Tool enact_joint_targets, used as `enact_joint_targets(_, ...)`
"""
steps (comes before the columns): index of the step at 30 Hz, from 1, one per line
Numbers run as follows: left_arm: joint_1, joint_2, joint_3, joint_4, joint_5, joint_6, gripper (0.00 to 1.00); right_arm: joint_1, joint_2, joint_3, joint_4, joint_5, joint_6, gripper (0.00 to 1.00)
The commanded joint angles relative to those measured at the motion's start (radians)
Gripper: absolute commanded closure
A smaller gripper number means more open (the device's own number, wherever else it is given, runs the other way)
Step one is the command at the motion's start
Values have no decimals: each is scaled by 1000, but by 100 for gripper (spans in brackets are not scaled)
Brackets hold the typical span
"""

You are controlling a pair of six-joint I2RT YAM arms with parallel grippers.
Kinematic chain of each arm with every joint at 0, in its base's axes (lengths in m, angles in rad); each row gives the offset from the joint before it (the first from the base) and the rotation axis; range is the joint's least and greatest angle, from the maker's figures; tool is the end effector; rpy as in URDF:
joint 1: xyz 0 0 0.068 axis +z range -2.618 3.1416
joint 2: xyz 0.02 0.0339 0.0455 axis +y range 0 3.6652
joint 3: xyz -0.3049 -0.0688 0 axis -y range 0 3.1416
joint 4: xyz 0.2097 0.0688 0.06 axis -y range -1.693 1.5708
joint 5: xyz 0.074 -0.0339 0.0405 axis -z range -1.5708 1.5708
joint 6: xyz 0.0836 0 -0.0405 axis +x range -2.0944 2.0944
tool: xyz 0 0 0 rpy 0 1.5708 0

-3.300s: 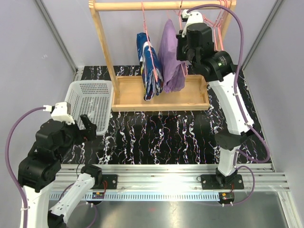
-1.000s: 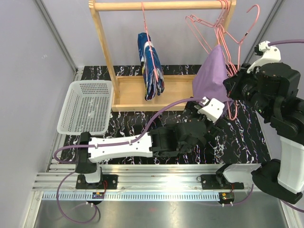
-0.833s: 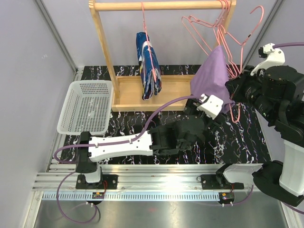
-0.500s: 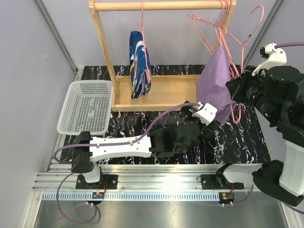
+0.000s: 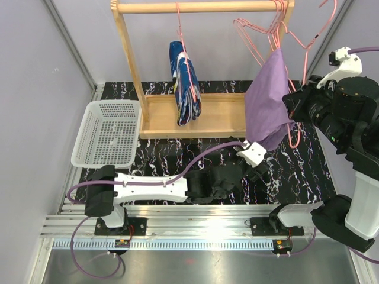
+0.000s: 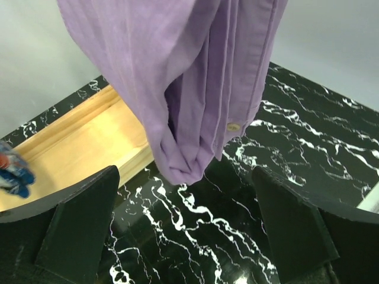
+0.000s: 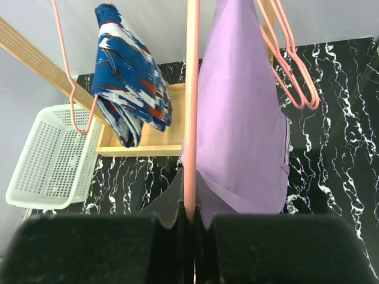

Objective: Remove the trousers from the hanger

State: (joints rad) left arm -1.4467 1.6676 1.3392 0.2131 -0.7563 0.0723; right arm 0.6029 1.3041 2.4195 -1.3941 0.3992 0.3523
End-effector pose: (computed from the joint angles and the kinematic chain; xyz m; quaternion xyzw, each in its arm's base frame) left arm 0.1066 -0.3910 0.3906 0.2997 0.6723 -0.1791 0.6528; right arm 0.1199 0.0431 0.5808 0.0206 0.7914 0.1306 0.5968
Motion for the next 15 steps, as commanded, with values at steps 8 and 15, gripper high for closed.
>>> enact_joint_targets(8,55,-12,-41,180,-41,53,3,3,1,81,119,-10,11,100)
enact_joint_targets(15,78,4,-57,204,-32,84,6,3,6,76,132,-17,10,100)
